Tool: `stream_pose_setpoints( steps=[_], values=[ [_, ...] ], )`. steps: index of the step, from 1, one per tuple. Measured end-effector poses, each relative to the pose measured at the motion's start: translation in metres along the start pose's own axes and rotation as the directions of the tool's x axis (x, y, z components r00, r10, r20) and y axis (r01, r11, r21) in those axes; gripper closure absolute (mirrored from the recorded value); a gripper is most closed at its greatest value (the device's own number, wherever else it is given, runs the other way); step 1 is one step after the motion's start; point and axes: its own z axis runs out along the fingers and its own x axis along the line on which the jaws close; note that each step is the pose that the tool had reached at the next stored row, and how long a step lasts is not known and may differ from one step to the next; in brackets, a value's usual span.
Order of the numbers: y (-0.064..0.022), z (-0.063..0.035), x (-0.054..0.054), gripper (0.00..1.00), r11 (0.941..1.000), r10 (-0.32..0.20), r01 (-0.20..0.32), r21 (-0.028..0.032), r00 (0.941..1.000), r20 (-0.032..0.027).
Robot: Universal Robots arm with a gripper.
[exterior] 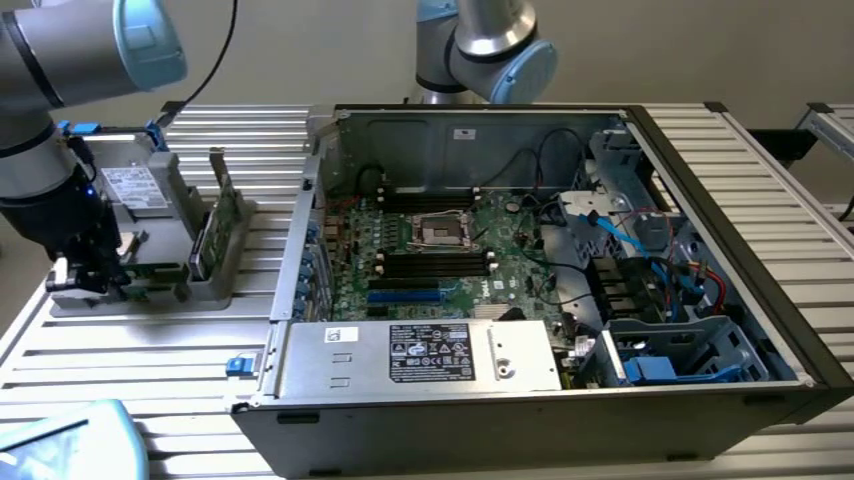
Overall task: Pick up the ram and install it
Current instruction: 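Pick up the ram and move it above insertion slot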
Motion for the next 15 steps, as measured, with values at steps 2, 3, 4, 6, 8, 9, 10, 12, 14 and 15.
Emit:
stream_pose_setpoints(
  steps=[2,3,4,6,8,9,10,12,14,15],
  values=[
    [-0.0018,0.003,0.0003,0.69,1.0,-0.003,0.003,0.0,1.0,0.0007],
    [-0.0026,0.0047,0.0004,0.69,1.0,-0.003,0.003,0.0001,1.0,0.001],
    [-0.0036,0.0062,0.0005,0.69,1.0,-0.004,0.004,0.0001,1.0,0.0015],
    [-0.0049,0.0094,0.0007,0.69,1.0,-0.004,0.004,0.0005,1.0,0.003],
    [-0.0049,0.01,0.0007,0.69,1.0,-0.004,0.004,0.0005,1.0,0.0032],
    [-0.0049,0.0101,0.0007,0.69,1.0,-0.003,0.003,0.0004,1.0,0.0033],
    [-0.005,0.0101,0.0007,0.69,1.0,-0.004,0.004,0.0004,1.0,0.0032],
    [-0.0051,0.0102,0.0006,0.69,1.0,-0.003,0.003,0.0006,1.0,0.0033],
    [-0.0052,0.0104,0.0004,0.69,1.0,0.005,-0.005,0.0005,1.0,0.0037],
    [-0.0052,0.0105,0.0002,0.69,0.9999,0.011,-0.011,0.0005,0.9999,0.0039]
  ],
)
